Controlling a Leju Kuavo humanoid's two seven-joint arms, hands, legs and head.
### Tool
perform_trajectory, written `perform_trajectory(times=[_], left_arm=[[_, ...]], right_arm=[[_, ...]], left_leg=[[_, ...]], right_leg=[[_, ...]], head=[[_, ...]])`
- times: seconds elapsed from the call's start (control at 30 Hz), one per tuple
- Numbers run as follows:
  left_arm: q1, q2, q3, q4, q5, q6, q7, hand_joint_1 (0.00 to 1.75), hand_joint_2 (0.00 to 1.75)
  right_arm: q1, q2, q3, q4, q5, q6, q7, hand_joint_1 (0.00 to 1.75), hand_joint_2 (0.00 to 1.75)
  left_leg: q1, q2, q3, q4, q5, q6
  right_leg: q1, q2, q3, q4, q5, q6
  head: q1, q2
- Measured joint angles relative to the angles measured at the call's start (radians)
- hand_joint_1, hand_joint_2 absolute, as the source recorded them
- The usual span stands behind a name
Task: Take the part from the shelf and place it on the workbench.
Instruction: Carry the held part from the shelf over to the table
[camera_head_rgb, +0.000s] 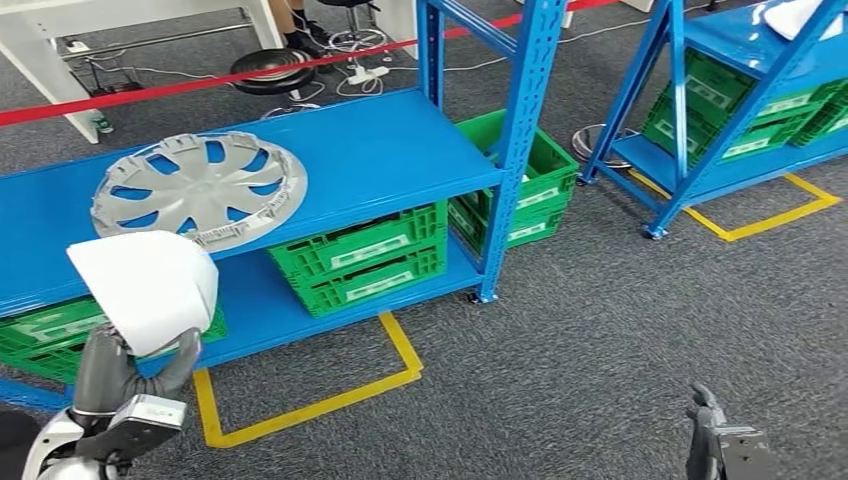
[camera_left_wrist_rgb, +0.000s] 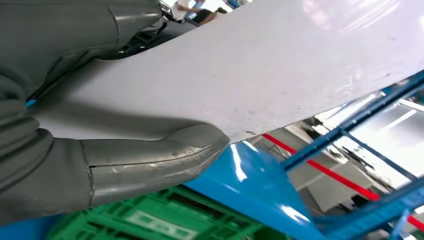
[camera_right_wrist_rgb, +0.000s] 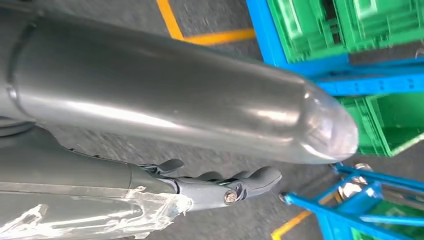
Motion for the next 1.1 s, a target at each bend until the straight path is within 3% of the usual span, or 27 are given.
perform_trajectory(times=[0.03,0.07,0.13,0.2,0.23,0.3,0.33,0.37,0.43,0.47,0.5,0.53,0.57,0.63,0.67,0.7,0.73,0.8,0.83,0.87,0.93,0.97,1.0,1.03,1.07,1.1], left_arm=[[-0.012,-0.011,0.006,0.014,0.000,-0.012,-0.004,1.75,1.75],[-0.021,-0.019,0.011,0.024,0.000,-0.019,-0.007,1.75,1.75],[-0.037,-0.032,0.019,0.038,0.000,-0.024,-0.010,1.75,1.75],[-0.048,-0.042,0.023,0.046,-0.001,-0.025,-0.012,1.75,1.75],[-0.050,-0.046,0.024,0.050,-0.001,-0.025,-0.013,1.75,1.75],[-0.056,-0.055,0.025,0.058,-0.002,-0.025,-0.013,1.75,1.75],[-0.059,-0.059,0.025,0.062,-0.002,-0.025,-0.013,1.75,1.75],[-0.062,-0.062,0.026,0.065,-0.002,-0.026,-0.013,1.75,1.75],[-0.064,-0.066,0.029,0.070,-0.002,-0.027,-0.013,1.75,1.75],[-0.064,-0.067,0.030,0.073,-0.002,-0.027,-0.013,1.75,1.75],[-0.064,-0.069,0.031,0.076,-0.002,-0.027,-0.013,1.75,1.75],[-0.064,-0.070,0.032,0.078,-0.002,-0.027,-0.013,1.75,1.75],[-0.064,-0.072,0.033,0.080,-0.002,-0.027,-0.013,1.75,1.75],[-0.065,-0.074,0.034,0.081,-0.002,-0.027,-0.013,1.75,1.75],[-0.066,-0.074,0.036,0.081,-0.002,-0.027,-0.013,1.75,1.75],[-0.067,-0.075,0.038,0.082,-0.002,-0.027,-0.013,1.75,1.75],[-0.068,-0.075,0.039,0.082,-0.003,-0.029,-0.012,1.75,1.75],[-0.070,-0.075,0.040,0.084,-0.009,-0.037,-0.008,1.75,1.75],[-0.071,-0.076,0.040,0.085,-0.016,-0.042,-0.003,1.75,1.75],[-0.071,-0.076,0.039,0.087,-0.024,-0.046,0.002,1.75,1.75],[-0.073,-0.077,0.038,0.092,-0.039,-0.053,0.012,1.75,1.75],[-0.075,-0.077,0.038,0.095,-0.044,-0.058,0.016,1.75,1.75],[-0.079,-0.077,0.037,0.097,-0.047,-0.064,0.020,1.75,1.75],[-0.083,-0.078,0.036,0.100,-0.049,-0.070,0.024,1.75,1.75],[-0.088,-0.079,0.035,0.103,-0.049,-0.075,0.027,1.75,1.75],[-0.093,-0.081,0.034,0.105,-0.046,-0.080,0.029,1.75,1.75]], right_arm=[[0.011,0.027,-0.032,-0.027,0.017,0.026,0.005,0.00,0.00],[0.020,0.049,-0.060,-0.048,0.028,0.042,0.008,0.00,0.00],[0.034,0.083,-0.103,-0.082,0.038,0.054,0.010,0.00,0.00],[0.041,0.104,-0.134,-0.107,0.041,0.058,0.010,0.00,0.00],[0.043,0.112,-0.147,-0.117,0.042,0.059,0.010,0.00,0.00],[0.051,0.124,-0.168,-0.131,0.042,0.061,0.011,0.00,0.00],[0.056,0.129,-0.177,-0.136,0.042,0.062,0.011,0.00,0.00],[0.059,0.134,-0.184,-0.139,0.042,0.063,0.011,0.00,0.00],[0.059,0.140,-0.191,-0.144,0.042,0.063,0.012,0.00,0.00],[0.058,0.142,-0.193,-0.146,0.042,0.063,0.012,0.00,0.00],[0.058,0.144,-0.195,-0.147,0.042,0.063,0.012,0.00,0.00],[0.058,0.146,-0.196,-0.148,0.042,0.063,0.012,0.00,0.00],[0.059,0.147,-0.198,-0.148,0.042,0.063,0.012,0.00,0.00],[0.058,0.150,-0.201,-0.150,0.042,0.063,0.012,0.00,0.00],[0.057,0.151,-0.202,-0.152,0.042,0.064,0.012,0.00,0.00],[0.055,0.152,-0.202,-0.155,0.043,0.064,0.012,0.00,0.00],[0.054,0.154,-0.202,-0.158,0.043,0.065,0.011,0.00,0.00],[0.056,0.156,-0.207,-0.163,0.042,0.064,0.013,0.00,0.00],[0.061,0.158,-0.210,-0.166,0.038,0.062,0.015,0.00,0.00],[0.065,0.159,-0.212,-0.170,0.033,0.057,0.019,0.00,0.00],[0.072,0.161,-0.214,-0.181,0.022,0.048,0.028,0.00,0.00],[0.075,0.162,-0.215,-0.186,0.017,0.043,0.031,0.00,0.00],[0.080,0.164,-0.215,-0.189,0.012,0.040,0.035,0.00,0.00],[0.086,0.164,-0.214,-0.193,0.006,0.034,0.038,0.00,0.00],[0.093,0.165,-0.214,-0.195,0.000,0.029,0.041,0.00,0.00],[0.100,0.166,-0.214,-0.199,-0.006,0.021,0.044,0.00,0.00]], left_leg=[[0.000,-0.002,0.012,0.009,0.006,0.002],[0.000,-0.006,0.040,-0.021,0.028,0.005],[0.001,-0.036,0.132,-0.157,0.078,0.012],[0.004,-0.069,0.192,-0.263,0.090,0.017],[0.003,-0.075,0.198,-0.278,0.086,0.020],[0.003,-0.054,0.184,-0.276,0.093,0.032],[0.003,-0.042,0.176,-0.274,0.100,0.041],[0.003,-0.029,0.167,-0.274,0.108,0.051],[0.000,-0.005,0.145,-0.273,0.128,0.063],[-0.002,0.008,0.133,-0.272,0.138,0.065],[-0.004,0.021,0.119,-0.271,0.148,0.064],[-0.005,0.034,0.105,-0.270,0.159,0.063],[-0.005,0.046,0.091,-0.269,0.169,0.061],[-0.006,0.068,0.067,-0.266,0.188,0.054],[-0.007,0.077,0.059,-0.265,0.197,0.049],[-0.008,0.086,0.055,-0.265,0.207,0.044],[-0.006,0.096,0.053,-0.266,0.217,0.038],[-0.001,0.112,0.050,-0.270,0.234,0.026],[0.003,0.101,0.047,-0.265,0.224,0.019],[0.005,0.078,0.041,-0.246,0.193,0.014],[0.005,0.020,0.018,-0.150,0.084,0.009],[0.002,0.005,0.004,-0.081,0.032,0.011],[-0.002,-0.002,-0.004,-0.020,0.003,0.015],[-0.006,-0.005,-0.002,0.019,-0.001,0.020],[-0.010,-0.007,0.015,0.024,0.020,0.027],[-0.015,-0.013,0.047,-0.005,0.052,0.035]], right_leg=[[0.000,0.013,-0.013,0.002,0.009,0.001],[0.000,0.027,-0.024,0.004,0.017,0.003],[0.000,0.056,-0.047,0.011,0.033,0.010],[0.001,0.082,-0.068,0.019,0.051,0.019],[0.001,0.093,-0.076,0.020,0.061,0.025],[-0.002,0.106,-0.088,0.022,0.074,0.037],[-0.001,0.094,-0.098,0.032,0.061,0.042],[-0.001,0.074,-0.112,0.061,0.029,0.048],[-0.003,0.023,-0.149,0.178,-0.070,0.055],[-0.005,0.011,-0.164,0.249,-0.111,0.059],[-0.008,0.006,-0.169,0.305,-0.128,0.062],[-0.009,0.004,-0.162,0.334,-0.121,0.065],[-0.010,0.001,-0.136,0.326,-0.096,0.066],[-0.012,-0.022,-0.034,0.213,-0.053,0.068],[-0.009,-0.041,0.032,0.123,-0.058,0.067],[-0.005,-0.056,0.077,0.053,-0.070,0.062],[0.001,-0.064,0.103,0.005,-0.084,0.057],[0.008,-0.050,0.094,-0.015,-0.077,0.035],[0.009,-0.041,0.084,-0.015,-0.067,0.025],[0.008,-0.033,0.072,-0.015,-0.055,0.014],[0.008,-0.012,0.043,-0.015,-0.027,0.000],[0.010,0.000,0.026,-0.014,-0.011,-0.004],[0.012,0.013,0.008,-0.012,0.004,-0.006],[0.015,0.026,-0.011,-0.010,0.019,-0.007],[0.017,0.039,-0.031,-0.008,0.034,-0.007],[0.018,0.052,-0.051,-0.005,0.047,-0.007]], head=[[0.000,0.000],[0.000,0.000],[0.000,0.000],[0.000,0.000],[0.001,0.000],[0.001,0.000],[0.003,0.000],[0.005,0.000],[0.010,0.000],[0.011,0.000],[0.011,0.000],[0.011,0.000],[0.011,0.000],[0.011,0.000],[0.011,0.000],[0.009,0.000],[0.009,0.000],[0.009,0.000],[0.011,0.000],[0.011,0.000],[0.007,0.000],[0.006,0.000],[0.005,0.000],[0.004,0.000],[0.004,0.000],[0.004,0.000]])
